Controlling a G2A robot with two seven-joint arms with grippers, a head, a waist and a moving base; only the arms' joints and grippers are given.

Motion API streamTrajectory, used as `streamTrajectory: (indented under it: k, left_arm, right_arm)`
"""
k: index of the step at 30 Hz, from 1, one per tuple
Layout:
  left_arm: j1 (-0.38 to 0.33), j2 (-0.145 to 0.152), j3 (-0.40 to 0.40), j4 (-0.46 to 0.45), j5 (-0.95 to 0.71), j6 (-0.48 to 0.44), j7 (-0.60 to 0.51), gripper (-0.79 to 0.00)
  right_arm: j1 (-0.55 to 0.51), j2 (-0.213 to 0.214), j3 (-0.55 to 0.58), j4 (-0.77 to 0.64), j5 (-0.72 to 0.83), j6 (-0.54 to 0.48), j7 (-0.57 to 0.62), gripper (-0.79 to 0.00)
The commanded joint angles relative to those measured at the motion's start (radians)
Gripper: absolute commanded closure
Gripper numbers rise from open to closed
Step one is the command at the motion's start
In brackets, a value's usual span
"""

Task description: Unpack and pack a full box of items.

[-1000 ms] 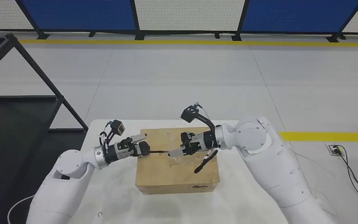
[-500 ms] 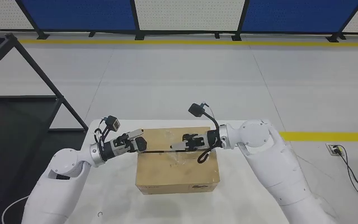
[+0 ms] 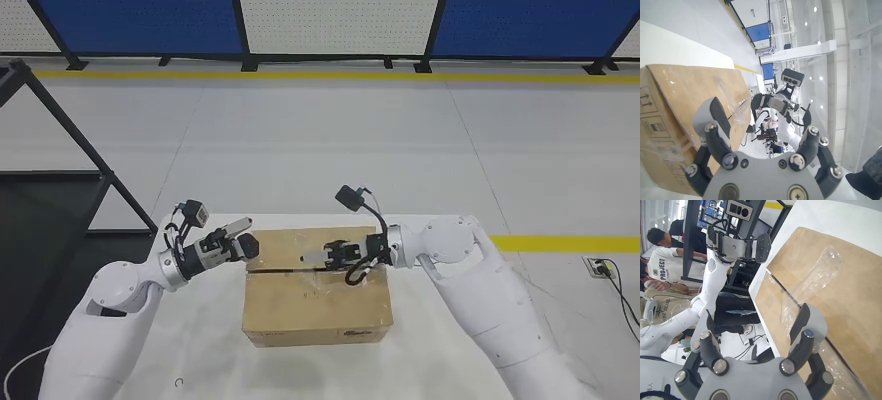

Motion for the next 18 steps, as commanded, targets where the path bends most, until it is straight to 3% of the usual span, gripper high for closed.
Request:
streamTrajectory:
  k: [1,12,18]
  left_arm:
    - [-0.008,-0.004,0.014,0.012,0.006,0.000,0.001,-0.785]
    - [-0.022,-0.014,0.047,0.038,0.001,-0.013,-0.035,-0.785]
    - [-0.025,-0.019,0.063,0.038,0.000,-0.012,-0.050,-0.785]
  right_arm:
    - [0.003,-0.004,-0.008,0.012,0.011,0.030,-0.030,-0.785]
    - [0.051,-0.020,-0.061,0.080,-0.012,0.100,-0.052,-0.785]
    - [0.010,0.006,0.023,0.028,-0.027,-0.016,-0.133,-0.785]
